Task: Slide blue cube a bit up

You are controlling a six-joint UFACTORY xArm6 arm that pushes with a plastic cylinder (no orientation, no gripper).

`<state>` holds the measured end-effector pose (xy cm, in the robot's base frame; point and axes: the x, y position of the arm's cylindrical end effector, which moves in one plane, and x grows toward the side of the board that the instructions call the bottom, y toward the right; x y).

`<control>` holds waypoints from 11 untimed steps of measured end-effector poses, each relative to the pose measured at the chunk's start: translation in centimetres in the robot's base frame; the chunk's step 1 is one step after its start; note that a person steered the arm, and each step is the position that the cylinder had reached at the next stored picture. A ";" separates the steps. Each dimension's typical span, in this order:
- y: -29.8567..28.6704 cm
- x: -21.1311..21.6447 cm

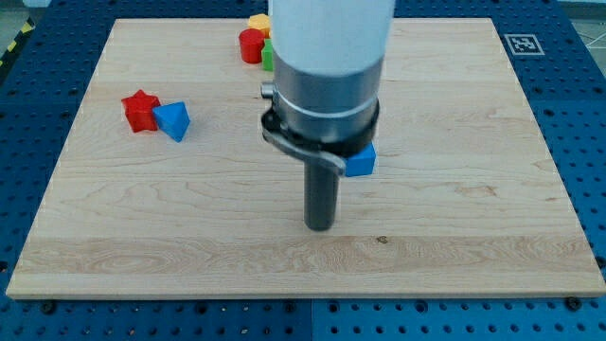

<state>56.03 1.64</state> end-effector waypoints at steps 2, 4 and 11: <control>1.3 1.9; 0.5 3.9; 5.4 -8.6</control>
